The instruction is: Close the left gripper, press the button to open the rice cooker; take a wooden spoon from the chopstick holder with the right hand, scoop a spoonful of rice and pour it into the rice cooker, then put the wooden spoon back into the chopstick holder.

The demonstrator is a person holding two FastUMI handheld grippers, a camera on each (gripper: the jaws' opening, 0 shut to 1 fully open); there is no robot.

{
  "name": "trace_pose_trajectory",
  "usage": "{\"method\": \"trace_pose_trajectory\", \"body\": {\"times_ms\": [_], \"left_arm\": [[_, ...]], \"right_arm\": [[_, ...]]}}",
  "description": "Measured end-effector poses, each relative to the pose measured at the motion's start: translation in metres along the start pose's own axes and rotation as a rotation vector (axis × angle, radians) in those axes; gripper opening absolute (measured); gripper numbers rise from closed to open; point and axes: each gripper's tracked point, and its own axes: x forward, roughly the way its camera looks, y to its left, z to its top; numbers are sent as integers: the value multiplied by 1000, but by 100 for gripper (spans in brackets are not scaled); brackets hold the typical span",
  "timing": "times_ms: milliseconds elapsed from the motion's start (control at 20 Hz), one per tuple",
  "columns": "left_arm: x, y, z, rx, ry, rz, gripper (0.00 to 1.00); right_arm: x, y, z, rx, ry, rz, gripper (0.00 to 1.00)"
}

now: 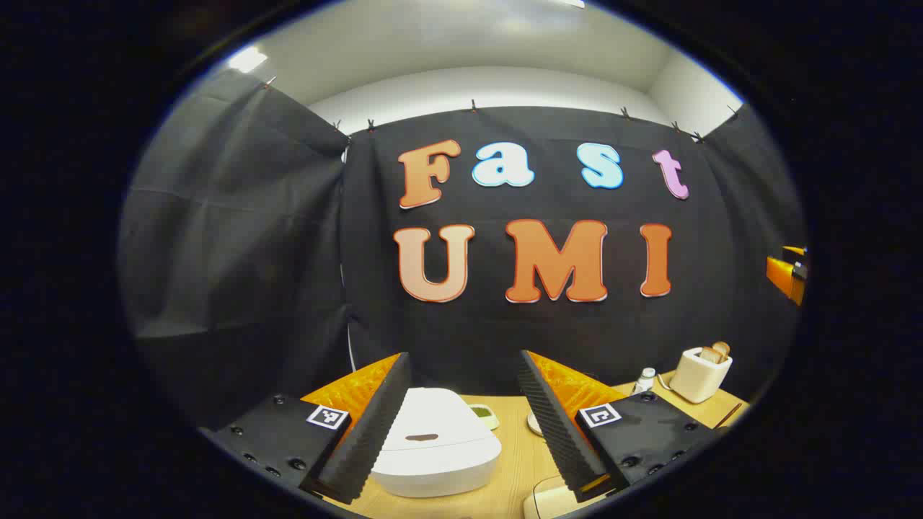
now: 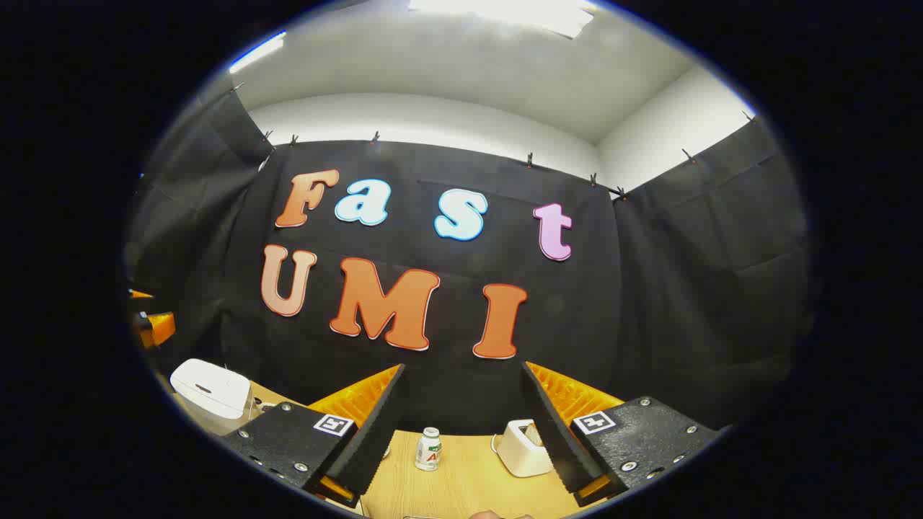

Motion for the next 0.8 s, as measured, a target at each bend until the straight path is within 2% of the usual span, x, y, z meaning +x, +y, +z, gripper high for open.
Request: {"method": "trace_pose_trajectory", "body": {"times_ms": [150,350,800], "left_arm": [[2,10,18,-48,-2,31,100],[-2,18,36,-9,-36,58,99],[-3,3,41,22,-22,21,98]], "right_arm": [[-2,4,1,0,-8,35,95],[6,11,-1,17,8,65,95],[9,13,-21,56,72,68,95]]}}
